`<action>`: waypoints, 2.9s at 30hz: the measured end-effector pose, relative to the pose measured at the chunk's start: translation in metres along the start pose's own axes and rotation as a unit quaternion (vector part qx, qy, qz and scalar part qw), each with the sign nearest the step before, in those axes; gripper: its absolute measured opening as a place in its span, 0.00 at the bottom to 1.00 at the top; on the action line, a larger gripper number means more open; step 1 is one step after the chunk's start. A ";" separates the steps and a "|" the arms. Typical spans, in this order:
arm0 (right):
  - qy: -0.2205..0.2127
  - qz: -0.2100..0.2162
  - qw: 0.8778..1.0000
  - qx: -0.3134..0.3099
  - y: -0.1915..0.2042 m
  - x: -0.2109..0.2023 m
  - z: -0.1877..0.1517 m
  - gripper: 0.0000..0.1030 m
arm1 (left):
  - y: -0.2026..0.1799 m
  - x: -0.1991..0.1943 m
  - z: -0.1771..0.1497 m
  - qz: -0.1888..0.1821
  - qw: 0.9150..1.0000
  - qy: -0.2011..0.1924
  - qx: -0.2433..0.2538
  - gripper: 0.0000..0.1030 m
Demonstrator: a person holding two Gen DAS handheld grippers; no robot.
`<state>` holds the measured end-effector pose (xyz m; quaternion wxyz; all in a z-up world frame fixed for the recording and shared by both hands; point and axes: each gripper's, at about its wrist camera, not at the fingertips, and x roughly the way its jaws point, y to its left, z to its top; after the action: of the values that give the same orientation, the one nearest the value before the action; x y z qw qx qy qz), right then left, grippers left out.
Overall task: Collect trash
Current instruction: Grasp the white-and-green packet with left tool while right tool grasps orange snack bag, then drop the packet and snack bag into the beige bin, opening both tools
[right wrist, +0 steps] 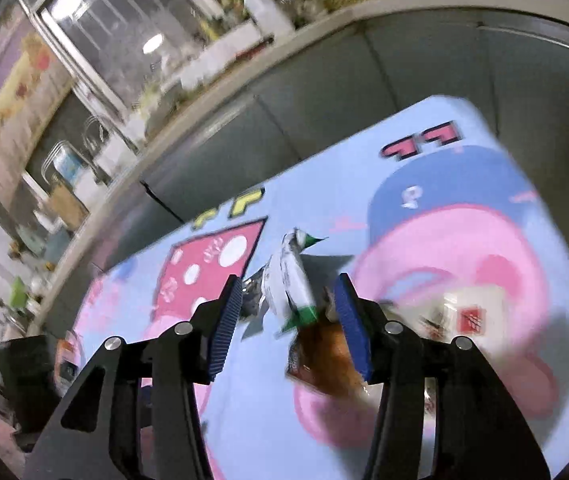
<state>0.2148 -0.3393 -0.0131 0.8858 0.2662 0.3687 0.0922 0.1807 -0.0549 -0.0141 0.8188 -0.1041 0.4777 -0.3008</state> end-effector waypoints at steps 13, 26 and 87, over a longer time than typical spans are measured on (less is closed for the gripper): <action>0.025 0.218 0.974 0.054 0.025 -0.034 -0.082 0.03 | 0.016 -0.020 0.009 -0.077 0.995 -0.016 -0.053 0.64; 0.042 0.233 0.961 0.142 -0.013 -0.022 -0.106 0.08 | -0.036 0.039 -0.014 -0.083 0.995 0.045 -0.009 0.01; -0.235 -0.158 0.936 0.210 -0.264 -0.265 -0.122 0.51 | -0.340 0.221 -0.013 -0.038 0.953 0.173 0.244 0.33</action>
<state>-0.0678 -0.6074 -0.0670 0.8744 0.3984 0.1982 -0.1936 0.1158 -0.4554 -0.0242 0.7119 0.1345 0.5196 -0.4530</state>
